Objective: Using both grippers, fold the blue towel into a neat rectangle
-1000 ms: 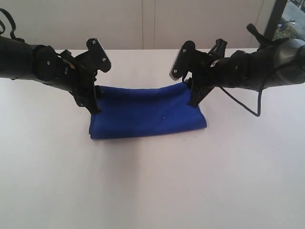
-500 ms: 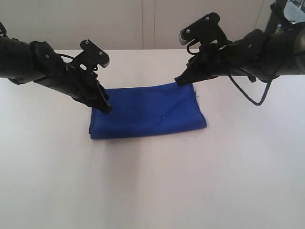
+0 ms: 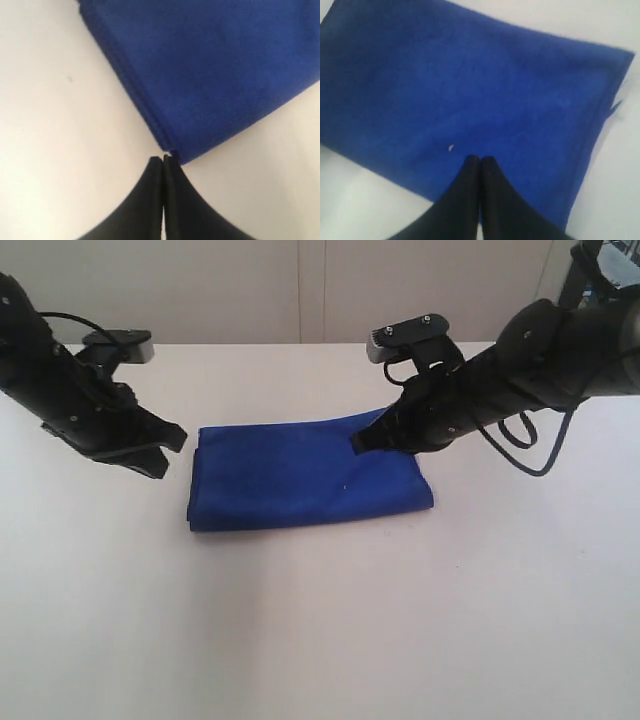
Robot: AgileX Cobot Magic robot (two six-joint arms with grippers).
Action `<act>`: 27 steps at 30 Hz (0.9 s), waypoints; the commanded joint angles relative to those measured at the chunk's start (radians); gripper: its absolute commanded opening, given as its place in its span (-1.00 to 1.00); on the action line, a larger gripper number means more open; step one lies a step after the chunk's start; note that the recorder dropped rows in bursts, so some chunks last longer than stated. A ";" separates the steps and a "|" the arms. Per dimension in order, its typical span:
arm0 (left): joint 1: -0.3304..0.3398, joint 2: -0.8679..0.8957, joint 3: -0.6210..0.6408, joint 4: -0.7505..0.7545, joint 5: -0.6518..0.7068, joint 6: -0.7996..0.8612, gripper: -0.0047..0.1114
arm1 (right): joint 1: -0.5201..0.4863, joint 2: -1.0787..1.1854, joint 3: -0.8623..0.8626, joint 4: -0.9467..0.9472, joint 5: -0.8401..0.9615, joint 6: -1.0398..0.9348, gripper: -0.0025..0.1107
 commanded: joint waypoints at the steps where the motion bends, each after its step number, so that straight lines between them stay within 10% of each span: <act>1: 0.035 -0.047 0.007 0.058 0.123 -0.071 -0.92 | -0.054 -0.028 -0.040 -0.131 0.153 0.206 -0.96; 8: 0.035 -0.120 0.110 0.070 0.112 -0.071 -0.92 | -0.098 -0.065 -0.104 -0.409 0.333 0.475 -0.96; 27: 0.035 -0.145 0.191 0.024 -0.019 -0.071 -0.92 | -0.079 0.210 -0.174 -0.266 0.150 0.440 -0.96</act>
